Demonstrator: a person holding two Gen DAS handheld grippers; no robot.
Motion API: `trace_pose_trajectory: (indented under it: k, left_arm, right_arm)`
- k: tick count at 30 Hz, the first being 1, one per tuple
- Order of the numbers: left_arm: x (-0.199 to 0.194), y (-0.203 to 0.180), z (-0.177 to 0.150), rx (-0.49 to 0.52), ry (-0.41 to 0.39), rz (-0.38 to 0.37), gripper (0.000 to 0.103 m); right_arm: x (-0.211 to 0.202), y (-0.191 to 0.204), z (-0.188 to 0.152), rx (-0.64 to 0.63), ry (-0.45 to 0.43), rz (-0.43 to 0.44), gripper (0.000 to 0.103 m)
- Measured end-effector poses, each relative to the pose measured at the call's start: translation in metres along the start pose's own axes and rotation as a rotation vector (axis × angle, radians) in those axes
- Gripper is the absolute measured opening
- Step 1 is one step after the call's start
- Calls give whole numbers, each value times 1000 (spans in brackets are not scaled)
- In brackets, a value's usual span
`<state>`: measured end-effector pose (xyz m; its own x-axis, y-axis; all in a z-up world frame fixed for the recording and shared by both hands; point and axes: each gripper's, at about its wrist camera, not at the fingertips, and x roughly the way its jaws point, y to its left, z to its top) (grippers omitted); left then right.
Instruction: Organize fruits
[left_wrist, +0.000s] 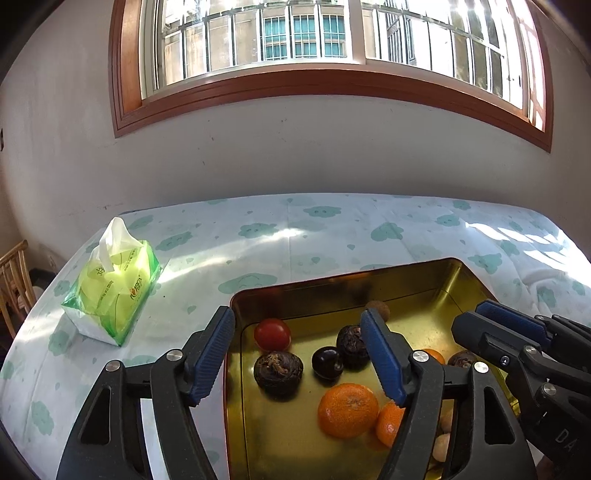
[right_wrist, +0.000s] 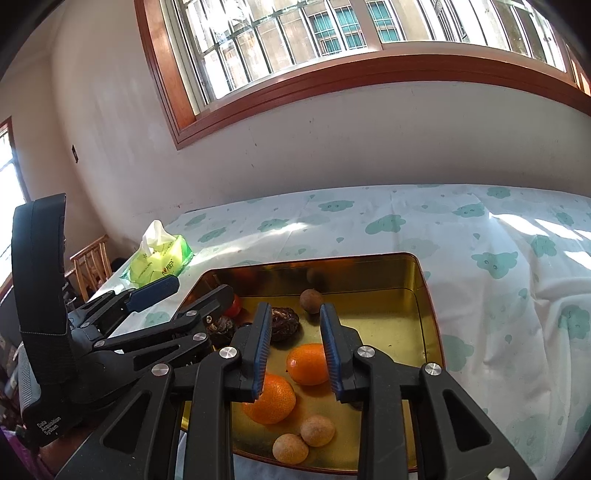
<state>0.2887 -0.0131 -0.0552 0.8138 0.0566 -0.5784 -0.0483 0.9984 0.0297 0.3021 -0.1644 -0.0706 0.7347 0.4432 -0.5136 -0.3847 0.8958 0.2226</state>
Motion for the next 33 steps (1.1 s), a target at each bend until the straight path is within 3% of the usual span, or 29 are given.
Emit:
trace_pose_trajectory:
  k: [5, 14, 25, 33]
  left_arm:
    - [-2, 3, 0, -19, -1, -10, 80]
    - [-28, -1, -3, 4, -38, -8, 85]
    - [-112, 6, -13, -2, -183, -36, 102]
    - [-171, 8, -20, 6, -262, -26, 102]
  right_arm:
    - [-13, 1, 1, -6, -44, -19, 34]
    - [-53, 15, -6, -51, -131, -71, 57]
    - [-112, 28, -20, -77, -214, -123, 71]
    - [-142, 43, -40, -83, -238, -157, 80]
